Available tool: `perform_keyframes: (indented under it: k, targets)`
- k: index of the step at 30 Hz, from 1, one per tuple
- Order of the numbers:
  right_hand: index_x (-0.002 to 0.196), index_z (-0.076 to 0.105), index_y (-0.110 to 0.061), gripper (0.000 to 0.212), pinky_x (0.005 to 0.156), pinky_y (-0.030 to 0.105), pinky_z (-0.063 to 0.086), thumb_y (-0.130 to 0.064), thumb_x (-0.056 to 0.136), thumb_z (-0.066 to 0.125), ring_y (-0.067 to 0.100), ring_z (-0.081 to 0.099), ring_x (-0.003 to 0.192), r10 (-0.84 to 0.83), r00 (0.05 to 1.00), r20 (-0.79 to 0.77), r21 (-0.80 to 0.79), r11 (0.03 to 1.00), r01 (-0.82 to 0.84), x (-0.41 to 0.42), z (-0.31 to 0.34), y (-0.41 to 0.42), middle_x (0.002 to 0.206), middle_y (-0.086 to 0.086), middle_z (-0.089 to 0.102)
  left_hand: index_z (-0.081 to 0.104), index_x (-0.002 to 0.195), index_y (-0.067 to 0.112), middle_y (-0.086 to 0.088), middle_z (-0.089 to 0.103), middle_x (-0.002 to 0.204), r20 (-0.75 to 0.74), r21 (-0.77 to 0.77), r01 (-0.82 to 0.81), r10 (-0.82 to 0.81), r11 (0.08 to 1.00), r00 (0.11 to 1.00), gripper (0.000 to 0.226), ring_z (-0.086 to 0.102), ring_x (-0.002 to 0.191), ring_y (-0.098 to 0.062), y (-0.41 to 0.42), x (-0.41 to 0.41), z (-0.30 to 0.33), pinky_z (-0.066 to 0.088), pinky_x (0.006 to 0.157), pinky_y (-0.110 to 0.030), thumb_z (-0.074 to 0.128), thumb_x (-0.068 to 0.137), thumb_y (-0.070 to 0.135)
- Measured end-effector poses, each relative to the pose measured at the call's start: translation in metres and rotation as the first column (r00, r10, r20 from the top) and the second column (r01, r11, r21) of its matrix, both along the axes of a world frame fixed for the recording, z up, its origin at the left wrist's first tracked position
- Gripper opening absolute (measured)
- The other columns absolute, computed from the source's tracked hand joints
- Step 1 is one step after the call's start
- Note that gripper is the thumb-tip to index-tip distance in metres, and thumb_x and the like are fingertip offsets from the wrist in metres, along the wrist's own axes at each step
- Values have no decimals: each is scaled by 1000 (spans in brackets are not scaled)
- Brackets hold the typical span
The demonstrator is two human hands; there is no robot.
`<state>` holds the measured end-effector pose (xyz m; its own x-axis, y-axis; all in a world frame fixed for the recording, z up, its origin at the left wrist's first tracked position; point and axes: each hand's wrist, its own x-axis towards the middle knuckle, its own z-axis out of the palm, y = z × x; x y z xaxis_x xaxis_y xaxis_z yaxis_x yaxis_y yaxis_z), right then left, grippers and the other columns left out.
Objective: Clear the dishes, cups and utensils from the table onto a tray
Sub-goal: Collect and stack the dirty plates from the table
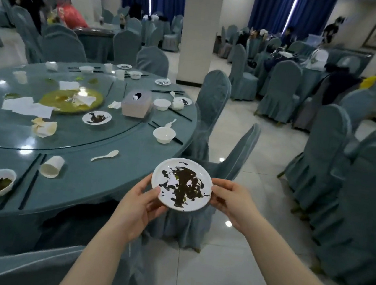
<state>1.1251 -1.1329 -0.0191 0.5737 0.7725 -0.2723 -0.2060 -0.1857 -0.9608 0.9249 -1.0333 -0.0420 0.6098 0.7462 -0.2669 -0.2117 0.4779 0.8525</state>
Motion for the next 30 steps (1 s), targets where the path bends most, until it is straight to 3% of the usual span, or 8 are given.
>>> perform_keyframes:
  k: [2, 6, 17, 24, 30]
  targets:
    - [98, 68, -4, 13, 76, 35, 58, -2, 92, 56, 24, 62, 78, -8, 1000, -20, -8, 1000, 7, 43, 5, -7, 86, 14, 70, 53, 131, 23, -5, 74, 102, 22, -12, -4, 4, 1000, 1000, 42, 71, 79, -14, -3, 42, -2, 56, 60, -24, 52, 93, 6]
    - [102, 64, -5, 12, 67, 30, 58, -6, 92, 58, 25, 66, 74, -65, 996, -65, -13, 998, 65, 122, 10, -23, 89, 15, 70, 58, 122, 25, -1, 75, 98, 46, -52, -32, 34, 998, 998, 35, 72, 79, -13, -7, 118, -5, 56, 59, -24, 50, 94, 5]
    - [101, 68, -15, 14, 72, 32, 55, -18, 94, 57, 24, 71, 83, -206, 974, -99, -76, 977, 199, 297, -22, -42, 91, 5, 75, 60, 119, 23, -3, 72, 108, 37, -94, -3, 7, 996, 999, 30, 71, 92, -15, 27, 289, -23, 57, 66, -26, 48, 96, 9]
    - [105, 67, -14, 16, 76, 31, 54, -18, 95, 54, 22, 71, 83, -205, 979, 11, -89, 975, 205, 433, -11, 15, 96, 5, 74, 59, 122, 24, -3, 72, 107, 95, -78, 11, -3, 997, 995, 32, 71, 88, -14, 100, 428, -29, 58, 66, -26, 47, 97, 10]
    - [106, 67, -16, 17, 76, 31, 55, -20, 94, 56, 22, 72, 84, -162, 987, 18, -60, 985, 163, 560, 5, 88, 94, 3, 75, 62, 118, 26, -4, 72, 109, 106, -69, -15, 22, 998, 994, 30, 71, 88, -15, 176, 559, -16, 58, 68, -28, 48, 96, 11]
